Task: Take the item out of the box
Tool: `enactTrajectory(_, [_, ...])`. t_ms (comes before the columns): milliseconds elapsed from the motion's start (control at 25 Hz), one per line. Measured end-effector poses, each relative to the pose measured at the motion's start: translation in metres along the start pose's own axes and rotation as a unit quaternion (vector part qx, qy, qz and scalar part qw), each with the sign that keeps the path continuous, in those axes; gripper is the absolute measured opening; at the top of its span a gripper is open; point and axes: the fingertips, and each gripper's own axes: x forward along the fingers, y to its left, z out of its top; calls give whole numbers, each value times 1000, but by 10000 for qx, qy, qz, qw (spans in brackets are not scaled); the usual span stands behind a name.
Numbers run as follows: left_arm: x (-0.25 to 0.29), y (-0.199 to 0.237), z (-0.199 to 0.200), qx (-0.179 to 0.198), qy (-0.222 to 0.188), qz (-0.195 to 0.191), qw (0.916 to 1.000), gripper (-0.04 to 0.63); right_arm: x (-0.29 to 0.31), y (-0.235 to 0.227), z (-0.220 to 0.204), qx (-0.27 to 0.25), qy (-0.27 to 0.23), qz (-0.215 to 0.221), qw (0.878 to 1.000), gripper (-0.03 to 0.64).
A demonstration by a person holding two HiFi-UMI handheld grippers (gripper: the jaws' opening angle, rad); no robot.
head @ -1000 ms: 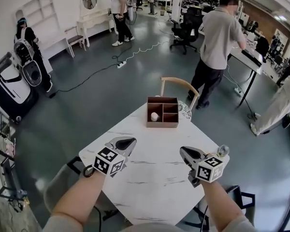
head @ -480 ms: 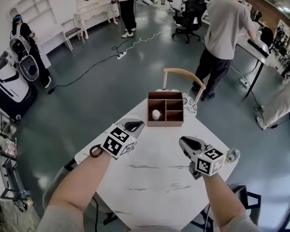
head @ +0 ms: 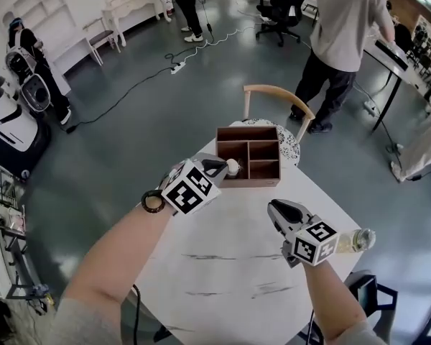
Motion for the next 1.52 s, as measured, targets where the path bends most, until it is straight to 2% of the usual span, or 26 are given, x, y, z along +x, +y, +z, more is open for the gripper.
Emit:
enactTrajectory(40, [8, 2, -1, 162, 121, -35, 9998, 8, 2, -1, -4, 35, -7, 20, 10000, 11])
enactTrajectory(160, [30, 2, -8, 631, 514, -242, 9964, 81, 6, 0, -18, 91, -9, 83, 9999, 11])
enactTrajectory(360, [54, -1, -17, 1296, 1143, -578, 9833, 170, 8, 0, -23, 84, -8, 125, 9999, 11])
enactTrajectory(480, [66, -1, -23, 1557, 1428, -672, 9751, 195, 9, -1, -24, 100, -36, 141, 9998, 11])
enactTrajectory(720, [80, -6, -37, 1627, 2029, -1082, 9595, 233, 8, -3, -24, 88, -39, 162, 9998, 11])
enactTrajectory(1040, [94, -6, -41, 1699, 2325, -1142, 9508, 239, 3, -2, -34, 63, 3, 210, 9998, 11])
enactTrajectory(1320, [96, -6, -53, 2043, 2822, -1172, 9300, 236, 2, 2, -42, 59, 63, 225, 9997, 11])
enactTrajectory(1520, [104, -1, -67, 2641, 3386, -646, 9008, 198, 1, 2, -47, 62, 89, 223, 9997, 11])
